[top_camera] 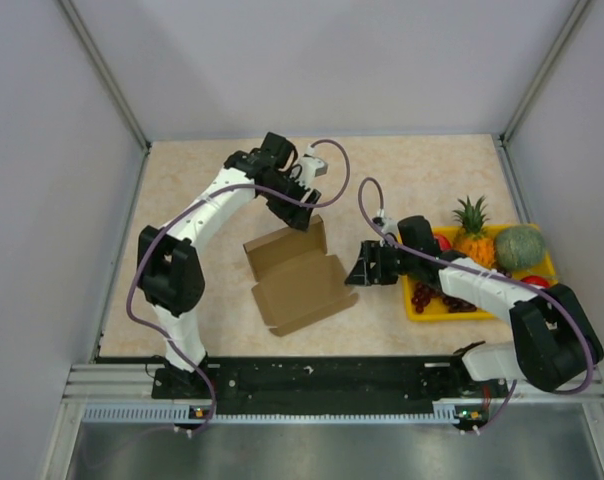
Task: Fold the paper box
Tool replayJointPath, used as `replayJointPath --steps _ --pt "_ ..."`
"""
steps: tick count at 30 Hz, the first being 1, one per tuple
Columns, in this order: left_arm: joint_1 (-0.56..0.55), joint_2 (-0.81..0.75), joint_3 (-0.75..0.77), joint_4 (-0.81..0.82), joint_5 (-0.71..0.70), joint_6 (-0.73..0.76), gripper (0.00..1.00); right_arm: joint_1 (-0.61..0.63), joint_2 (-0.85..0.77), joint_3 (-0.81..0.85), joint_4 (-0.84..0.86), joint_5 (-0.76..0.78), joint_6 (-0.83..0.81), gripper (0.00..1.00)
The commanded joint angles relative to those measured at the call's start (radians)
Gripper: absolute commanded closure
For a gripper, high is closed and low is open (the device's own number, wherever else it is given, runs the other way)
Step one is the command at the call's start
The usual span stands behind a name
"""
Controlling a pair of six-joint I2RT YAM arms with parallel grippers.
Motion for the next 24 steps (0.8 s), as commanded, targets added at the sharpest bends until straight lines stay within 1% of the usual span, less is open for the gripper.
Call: replayJointPath --steps 1,6,13,16,17,19,22,24 --pt "-0.005 -0.056 0.004 0.015 0.031 0.039 0.32 -0.012 0.002 0.011 0.011 -0.007 -0.012 0.32" --pt "-0.005 -0.076 -0.053 0.035 0.046 0.049 0.33 -0.01 0.04 0.023 0.017 -0.017 -0.011 0.32" --pt "-0.005 -0.079 -0.056 0.047 0.046 0.035 0.34 -0.01 0.037 0.017 0.032 -0.024 0.008 0.32" --pt "-0.005 -0.073 -0.053 0.047 0.034 0.026 0.36 -0.012 0.031 0.008 0.035 -0.027 0.014 0.32" --pt "-0.005 -0.071 -0.053 0.047 0.028 0.021 0.39 -0.012 0.029 0.005 0.038 -0.027 0.015 0.32" --pt "-0.005 -0.07 -0.058 0.047 0.02 0.006 0.41 -0.01 0.019 -0.003 0.04 -0.024 0.026 0.32" --pt "-0.005 -0.073 -0.07 0.053 0.016 -0.014 0.43 -0.012 0.013 -0.015 0.023 0.057 0.092 0.32" --pt "-0.005 -0.08 -0.081 0.061 0.008 -0.025 0.43 -0.01 0.02 -0.021 0.023 0.101 0.138 0.33"
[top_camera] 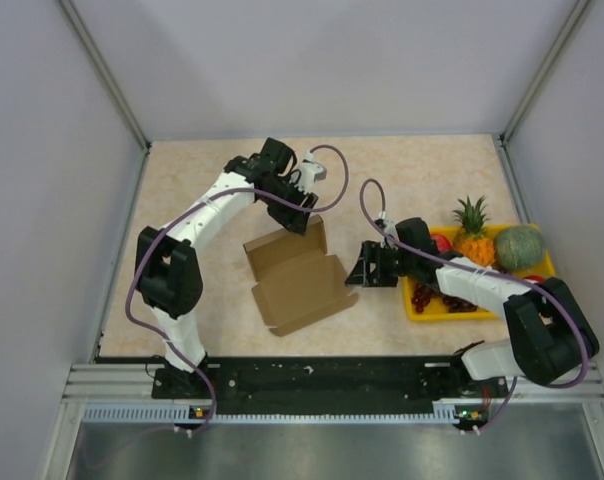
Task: Fold the paper box
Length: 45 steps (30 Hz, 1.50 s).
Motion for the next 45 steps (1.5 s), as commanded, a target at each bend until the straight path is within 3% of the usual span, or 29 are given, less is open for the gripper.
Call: replayJointPath --steps 1,5,7,10,17,23,27,31,34,40,43,45 --pt "-0.002 -0.058 -0.034 0.041 -0.012 -0.034 0.43 -0.01 -0.01 -0.021 0.038 0.085 0.1 0.34" --pt "-0.002 -0.063 -0.039 0.053 -0.013 -0.059 0.42 -0.012 0.041 -0.012 0.046 0.108 0.108 0.43" --pt "-0.002 -0.077 -0.043 0.056 -0.012 -0.074 0.36 -0.004 0.046 -0.021 0.045 0.131 0.149 0.48" --pt "-0.002 -0.11 -0.073 0.096 0.019 -0.086 0.31 0.034 0.038 -0.068 0.061 0.247 0.22 0.48" --pt "-0.002 -0.115 -0.076 0.09 0.034 -0.082 0.32 0.074 0.119 -0.152 0.308 0.202 0.338 0.55" --pt "-0.002 -0.112 -0.099 0.092 0.03 -0.089 0.33 0.089 0.075 -0.22 0.419 0.22 0.43 0.72" --pt "-0.002 -0.109 -0.116 0.102 0.033 -0.099 0.34 0.094 0.064 -0.225 0.459 0.197 0.467 0.95" --pt "-0.002 -0.109 -0.123 0.104 0.033 -0.108 0.34 0.092 0.043 -0.219 0.491 0.137 0.498 1.0" --pt "-0.002 -0.118 -0.145 0.11 0.028 -0.118 0.36 0.088 -0.009 -0.179 0.419 0.122 0.489 1.0" --pt "0.0 -0.15 -0.194 0.108 0.065 -0.184 0.33 0.019 -0.022 0.077 -0.044 -0.006 0.233 1.0" --pt "0.0 -0.192 -0.212 0.11 0.053 -0.229 0.29 -0.033 0.009 0.212 -0.266 -0.097 0.095 1.0" --pt "0.0 -0.242 -0.211 0.115 0.035 -0.269 0.17 -0.047 0.046 0.323 -0.422 -0.133 0.013 1.0"
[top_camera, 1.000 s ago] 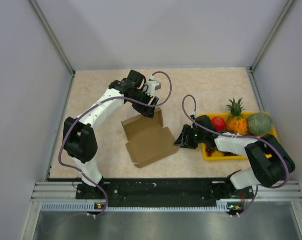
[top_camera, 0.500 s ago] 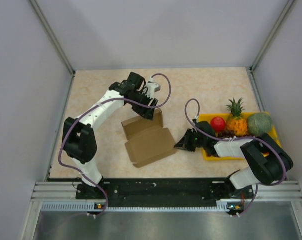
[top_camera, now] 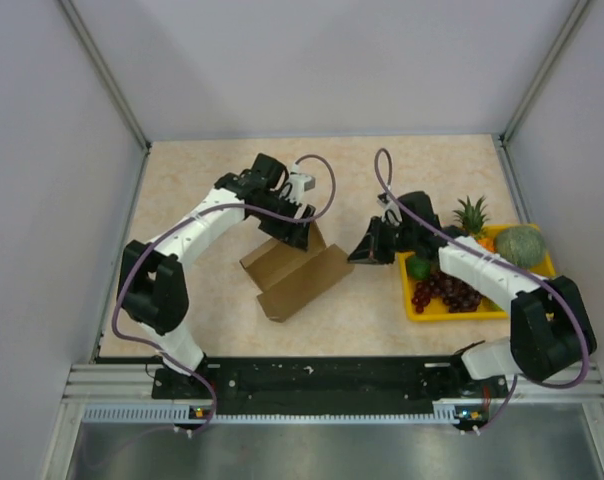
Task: Fold the paper box
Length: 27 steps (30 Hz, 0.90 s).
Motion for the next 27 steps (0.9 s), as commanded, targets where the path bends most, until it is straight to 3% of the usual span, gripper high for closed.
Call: replayJointPath --steps 1,3,10,13,14,17,18,21,25,27 --pt "-0.001 -0.143 0.012 0.035 -0.011 -0.105 0.09 -0.038 0.067 0.205 -0.379 -0.177 -0.241 1.0" --pt "-0.001 -0.212 0.022 0.052 -0.059 -0.138 0.02 -0.037 0.081 0.266 -0.416 -0.196 -0.255 1.0" --pt "-0.002 -0.394 0.018 0.03 -0.304 -0.187 0.02 -0.038 0.173 0.479 -0.596 -0.188 -0.331 1.0" --pt "-0.002 -0.478 -0.01 0.024 -0.378 -0.184 0.03 -0.038 0.201 0.516 -0.596 -0.214 -0.302 1.0" --pt "-0.002 -0.503 -0.014 0.018 -0.387 -0.178 0.06 -0.037 0.205 0.525 -0.6 -0.217 -0.291 1.0" --pt "-0.007 -0.594 -0.04 0.052 -0.212 -0.166 0.14 -0.038 0.225 0.581 -0.642 -0.184 -0.274 1.0" --pt "-0.028 -0.604 -0.043 0.065 -0.14 -0.17 0.14 -0.038 0.24 0.593 -0.649 -0.19 -0.269 1.0" --pt "-0.288 -0.599 -0.042 0.07 -0.185 -0.214 0.11 -0.037 0.259 0.617 -0.649 -0.187 -0.222 1.0" --pt "-0.477 -0.51 -0.056 0.082 -0.381 -0.252 0.07 -0.037 0.274 0.633 -0.651 -0.162 -0.191 1.0" --pt "-0.515 -0.452 -0.044 0.064 -0.444 -0.238 0.07 -0.035 0.282 0.639 -0.653 -0.162 -0.177 1.0"
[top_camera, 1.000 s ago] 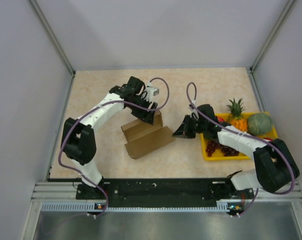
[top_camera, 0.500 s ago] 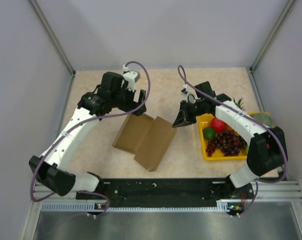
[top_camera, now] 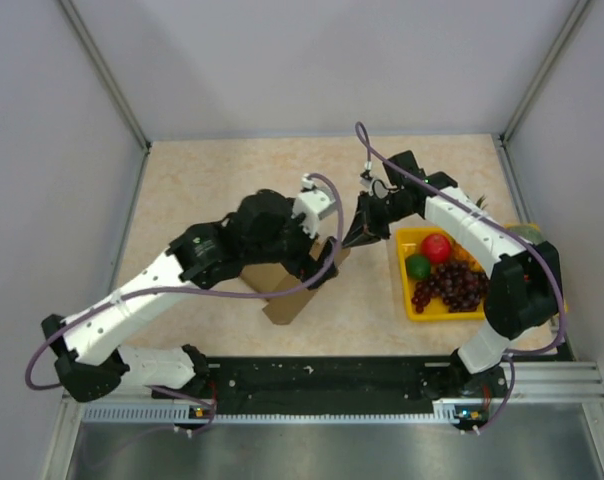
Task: Fold the paper box
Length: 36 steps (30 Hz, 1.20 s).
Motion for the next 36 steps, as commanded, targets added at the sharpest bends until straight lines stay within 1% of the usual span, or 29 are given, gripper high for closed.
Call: replayJointPath --steps 1,4,7,8,9,10,12,13,16,17,18,19,20,21,22,23,24,25,26,27,29,30,31,32,33,34,35,36 --pt "-0.099 0.163 0.013 -0.011 -0.176 -0.002 0.07 -0.006 0.03 0.061 -0.01 0.009 0.054 1.0" --pt "-0.139 0.276 0.076 -0.064 -0.188 0.052 0.08 -0.006 0.043 0.073 -0.01 0.003 0.066 1.0" --pt "-0.176 0.345 0.1 -0.101 -0.292 0.091 0.1 -0.005 0.049 0.089 -0.016 0.009 0.075 1.0" --pt "-0.179 0.36 0.116 -0.121 -0.359 0.092 0.11 -0.006 0.047 0.093 -0.017 0.014 0.078 1.0" --pt "-0.184 0.377 0.125 -0.133 -0.39 0.086 0.14 -0.005 0.047 0.098 -0.019 0.021 0.081 1.0" --pt "-0.185 0.408 0.134 -0.147 -0.418 0.083 0.2 -0.006 0.046 0.098 -0.019 0.023 0.084 1.0" --pt "-0.19 0.44 0.174 -0.195 -0.466 0.066 0.26 -0.006 0.046 0.098 -0.017 0.032 0.093 1.0" --pt "-0.19 0.468 0.186 -0.204 -0.478 0.06 0.33 -0.006 0.043 0.098 -0.016 0.035 0.095 1.0" --pt "-0.194 0.503 0.194 -0.213 -0.515 0.057 0.44 -0.005 0.033 0.104 -0.017 0.061 0.109 1.0" --pt "-0.194 0.511 0.196 -0.212 -0.53 0.057 0.51 -0.006 0.029 0.107 -0.014 0.066 0.113 1.0" --pt "-0.194 0.526 0.2 -0.216 -0.553 0.043 0.55 -0.006 0.024 0.118 -0.016 0.069 0.115 1.0" --pt "-0.193 0.532 0.2 -0.225 -0.588 0.04 0.59 -0.011 0.023 0.121 -0.014 0.066 0.118 0.98" --pt "-0.194 0.538 0.199 -0.226 -0.599 0.042 0.65 -0.014 0.021 0.122 -0.014 0.061 0.126 0.96" --pt "-0.194 0.546 0.2 -0.226 -0.599 0.048 0.67 -0.017 0.02 0.125 -0.007 0.048 0.129 0.94" --pt "-0.191 0.551 0.2 -0.224 -0.596 0.051 0.68 -0.022 0.018 0.122 -0.001 0.038 0.133 0.91" --pt "-0.191 0.551 0.2 -0.219 -0.595 0.052 0.76 -0.029 0.015 0.119 0.012 0.018 0.149 0.88" --pt "-0.193 0.554 0.202 -0.216 -0.589 0.058 0.8 -0.035 0.015 0.11 0.03 0.011 0.155 0.86" --pt "-0.193 0.552 0.202 -0.21 -0.579 0.061 0.85 -0.037 0.012 0.11 0.035 0.004 0.152 0.81" --pt "-0.191 0.549 0.2 -0.206 -0.582 0.061 0.91 -0.049 0.009 0.11 0.039 -0.008 0.144 0.77" --pt "-0.185 0.543 0.2 -0.203 -0.581 0.061 1.0 -0.062 0.006 0.113 0.041 -0.009 0.137 0.68" --pt "-0.178 0.538 0.217 -0.219 -0.587 0.065 1.0 -0.124 -0.017 0.112 0.053 -0.022 0.1 0.58" --pt "-0.167 0.544 0.231 -0.233 -0.596 0.039 1.0 -0.158 -0.031 0.095 0.07 -0.031 0.089 0.44" --pt "-0.156 0.543 0.246 -0.25 -0.593 0.022 1.0 -0.193 -0.052 0.069 0.154 -0.048 0.086 0.41" --pt "-0.144 0.544 0.275 -0.264 -0.555 0.012 1.0 -0.227 -0.103 0.038 0.203 -0.075 0.092 0.37" --pt "-0.117 0.549 0.292 -0.281 -0.544 -0.026 1.0 -0.29 -0.131 -0.024 0.244 -0.084 0.103 0.3" --pt "-0.1 0.552 0.315 -0.294 -0.53 -0.056 1.0 -0.313 -0.152 -0.055 0.333 -0.098 0.119 0.29" --pt "-0.078 0.554 0.352 -0.308 -0.507 -0.085 1.0 -0.328 -0.184 -0.08 0.351 -0.109 0.114 0.28" --pt "-0.031 0.558 0.375 -0.342 -0.459 -0.147 1.0 -0.336 -0.194 -0.104 0.351 -0.106 0.095 0.27"
